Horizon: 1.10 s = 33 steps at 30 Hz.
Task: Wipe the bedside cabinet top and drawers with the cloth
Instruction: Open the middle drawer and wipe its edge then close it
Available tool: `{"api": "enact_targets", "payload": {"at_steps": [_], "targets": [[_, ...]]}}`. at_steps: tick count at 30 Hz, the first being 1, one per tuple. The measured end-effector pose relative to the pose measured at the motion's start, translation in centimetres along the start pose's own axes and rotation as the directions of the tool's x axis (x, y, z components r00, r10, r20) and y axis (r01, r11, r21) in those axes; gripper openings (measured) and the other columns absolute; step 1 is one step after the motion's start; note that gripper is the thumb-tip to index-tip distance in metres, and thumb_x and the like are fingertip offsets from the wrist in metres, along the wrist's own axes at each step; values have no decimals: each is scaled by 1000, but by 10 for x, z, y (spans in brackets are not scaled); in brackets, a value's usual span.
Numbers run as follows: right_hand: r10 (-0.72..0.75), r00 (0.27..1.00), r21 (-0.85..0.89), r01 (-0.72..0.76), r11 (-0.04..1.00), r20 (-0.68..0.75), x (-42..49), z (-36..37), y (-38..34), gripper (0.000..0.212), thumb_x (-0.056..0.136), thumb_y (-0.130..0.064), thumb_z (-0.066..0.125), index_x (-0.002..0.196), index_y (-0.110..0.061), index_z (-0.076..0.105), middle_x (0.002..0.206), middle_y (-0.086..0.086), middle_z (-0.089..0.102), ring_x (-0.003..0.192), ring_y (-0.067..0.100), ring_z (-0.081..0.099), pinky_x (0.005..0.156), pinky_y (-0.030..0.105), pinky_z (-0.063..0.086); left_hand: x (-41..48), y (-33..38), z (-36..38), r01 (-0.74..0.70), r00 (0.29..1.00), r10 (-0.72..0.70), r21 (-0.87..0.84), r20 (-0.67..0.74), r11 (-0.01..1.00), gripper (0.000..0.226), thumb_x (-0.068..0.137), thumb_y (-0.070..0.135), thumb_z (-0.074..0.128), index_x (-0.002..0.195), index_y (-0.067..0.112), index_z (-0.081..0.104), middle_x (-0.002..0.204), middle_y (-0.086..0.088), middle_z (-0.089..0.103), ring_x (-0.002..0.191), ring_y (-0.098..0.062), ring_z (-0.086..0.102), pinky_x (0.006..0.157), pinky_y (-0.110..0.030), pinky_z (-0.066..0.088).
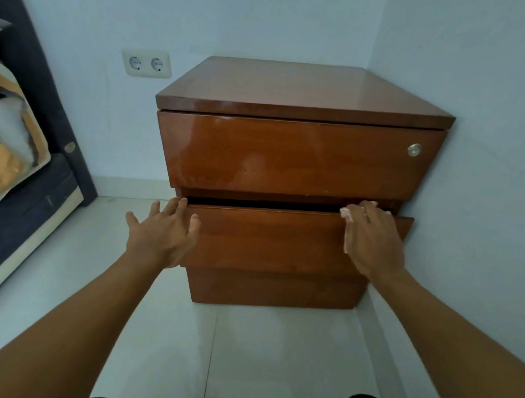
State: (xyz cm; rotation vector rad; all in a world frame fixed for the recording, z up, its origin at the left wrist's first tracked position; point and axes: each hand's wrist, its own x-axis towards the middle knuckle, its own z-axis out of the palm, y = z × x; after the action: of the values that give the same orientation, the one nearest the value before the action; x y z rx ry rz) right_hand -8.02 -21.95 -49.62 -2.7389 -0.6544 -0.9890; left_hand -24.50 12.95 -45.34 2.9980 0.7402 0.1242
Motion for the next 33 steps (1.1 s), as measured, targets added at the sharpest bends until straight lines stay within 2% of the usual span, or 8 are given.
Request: {"api": "enact_targets", "payload": {"at_steps": [4, 9, 14, 16, 18, 22, 26, 33], "targets": [[83, 996, -116, -80, 990, 26, -8, -8, 39, 28, 96, -11, 52, 123, -10, 59, 123, 20, 58, 106, 44, 58, 90, 55, 46, -4, 2, 0, -13, 1000, 13, -12, 1, 1000, 71, 101, 58, 11, 162, 23, 13, 170, 0, 15, 156, -31, 14, 119, -69, 11], [98, 987, -158, -77, 984, 126, -14, -14, 56, 48, 93, 0, 52, 140, 2, 51, 142, 33, 47, 133, 56, 46, 99, 62, 47, -5, 3, -4, -21, 1000, 21, -17, 23, 1000, 74, 99, 62, 10, 162, 23, 14, 170, -1, 17, 156, -32, 15, 120, -67, 14], [221, 949, -272, -157, 949, 223, -2, -36, 46, 23, 98, -3, 58, 117, 9, 63, 116, 39, 59, 98, 54, 65, 74, 57, 59, -11, 6, -8, -32, 999, 33, -27, 34, 999, 75, 99, 62, 15, 162, 21, 14, 170, -2, 17, 156, -31, 15, 120, -66, 15], [263, 943, -213, -219, 952, 206, 9, -52, 32, 25, 104, -9, 49, 117, 4, 66, 113, 31, 61, 97, 47, 64, 79, 53, 57, -12, 7, -9, -37, 999, 38, -29, 33, 999, 76, 99, 62, 16, 162, 20, 15, 169, -3, 18, 155, -31, 16, 120, -65, 14], [229, 961, -12, -229, 973, 158, 14, -64, 1, 34, 102, -6, 48, 135, -7, 58, 126, 24, 59, 107, 43, 61, 87, 51, 55, -12, 8, -9, -45, 999, 46, -38, 27, 998, 77, 99, 62, 18, 162, 18, 17, 168, -4, 20, 155, -31, 17, 119, -64, 15], [-86, 993, 356, 53, 933, 76, 21, -69, -108, 46, 98, 0, 55, 139, -20, 51, 132, 11, 62, 111, 31, 65, 86, 42, 58, -11, 6, -4, -70, 998, 70, -19, 5, 997, 78, 99, 62, 17, 162, 17, 13, 169, -6, 18, 155, -31, 16, 121, -63, 15], [-238, 960, 287, 188, 939, 149, 30, -27, -170, 56, 90, 6, 60, 141, -16, 56, 151, 9, 52, 140, 31, 45, 119, 49, 35, -8, 4, -3, -93, 996, 93, 18, -5, 995, 82, 96, 64, 12, 162, 15, 13, 169, -7, 17, 155, -31, 16, 122, -60, 13], [-139, 989, 175, 127, 976, 58, 5, 5, -95, 49, 91, -6, 51, 139, -17, 55, 139, 10, 58, 127, 35, 52, 111, 49, 39, -6, 5, -4, -139, 988, 141, 41, -59, 990, 94, 86, 64, 6, 157, 6, 27, 161, -15, 35, 149, -34, 32, 123, -49, 23]]}}
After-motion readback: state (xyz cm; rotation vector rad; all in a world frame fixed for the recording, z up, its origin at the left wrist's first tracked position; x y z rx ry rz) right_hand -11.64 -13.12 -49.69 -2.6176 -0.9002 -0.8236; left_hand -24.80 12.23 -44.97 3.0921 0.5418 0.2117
